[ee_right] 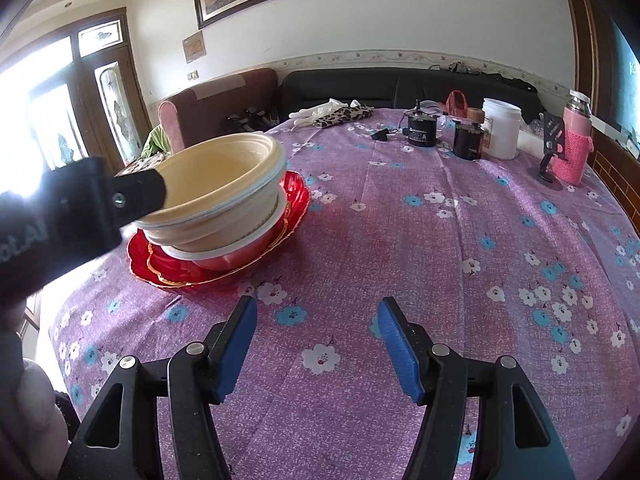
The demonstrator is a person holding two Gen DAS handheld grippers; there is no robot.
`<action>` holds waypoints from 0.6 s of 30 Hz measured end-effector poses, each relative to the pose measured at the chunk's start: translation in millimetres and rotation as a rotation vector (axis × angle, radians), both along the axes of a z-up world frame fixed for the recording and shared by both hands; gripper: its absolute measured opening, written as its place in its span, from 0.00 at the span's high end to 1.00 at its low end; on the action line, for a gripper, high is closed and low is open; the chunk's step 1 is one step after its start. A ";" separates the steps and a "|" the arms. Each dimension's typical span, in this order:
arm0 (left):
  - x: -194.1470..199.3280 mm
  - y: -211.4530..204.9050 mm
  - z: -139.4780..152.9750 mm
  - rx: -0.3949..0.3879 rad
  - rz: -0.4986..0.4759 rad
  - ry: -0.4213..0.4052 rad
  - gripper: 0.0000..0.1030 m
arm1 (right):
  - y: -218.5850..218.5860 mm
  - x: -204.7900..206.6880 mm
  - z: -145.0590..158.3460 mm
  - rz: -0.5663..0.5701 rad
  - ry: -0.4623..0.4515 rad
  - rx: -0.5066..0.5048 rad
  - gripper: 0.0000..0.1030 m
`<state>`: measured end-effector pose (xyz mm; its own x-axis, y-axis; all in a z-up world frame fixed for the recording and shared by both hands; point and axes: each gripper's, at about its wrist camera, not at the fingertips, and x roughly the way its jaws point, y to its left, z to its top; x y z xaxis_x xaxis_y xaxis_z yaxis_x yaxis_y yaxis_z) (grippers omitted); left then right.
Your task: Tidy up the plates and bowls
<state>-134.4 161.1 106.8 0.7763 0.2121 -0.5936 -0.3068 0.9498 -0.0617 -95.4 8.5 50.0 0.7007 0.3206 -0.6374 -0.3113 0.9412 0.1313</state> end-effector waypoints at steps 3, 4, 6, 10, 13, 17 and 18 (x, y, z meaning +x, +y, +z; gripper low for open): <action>2.4 5.1 -3.0 -0.012 0.010 0.011 0.00 | 4.9 -0.9 0.0 0.011 -0.009 -0.015 0.34; 3.1 6.1 -3.4 -0.013 0.012 0.012 0.00 | 6.0 -1.0 -0.1 0.015 -0.010 -0.018 0.34; 3.7 7.9 -3.5 -0.012 0.019 0.013 0.00 | 7.8 -0.7 -0.7 0.018 -0.008 -0.021 0.34; 6.8 10.8 -5.0 -0.015 0.029 0.024 0.00 | 10.2 -0.6 -0.6 0.022 -0.007 -0.021 0.34; 8.2 10.9 -5.5 -0.006 0.036 0.027 0.00 | 10.8 -0.8 0.2 0.025 -0.007 -0.020 0.34; 7.3 6.3 -4.1 0.020 0.046 0.023 0.00 | 8.9 -0.3 1.0 0.025 -0.005 -0.009 0.33; 7.2 5.3 -3.5 0.024 0.043 0.024 0.00 | 7.4 0.2 1.4 0.023 -0.003 -0.002 0.33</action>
<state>-127.1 166.4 103.3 0.7518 0.2590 -0.6064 -0.3483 0.9368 -0.0317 -95.2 15.9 51.5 0.6952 0.3353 -0.6358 -0.3334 0.9341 0.1280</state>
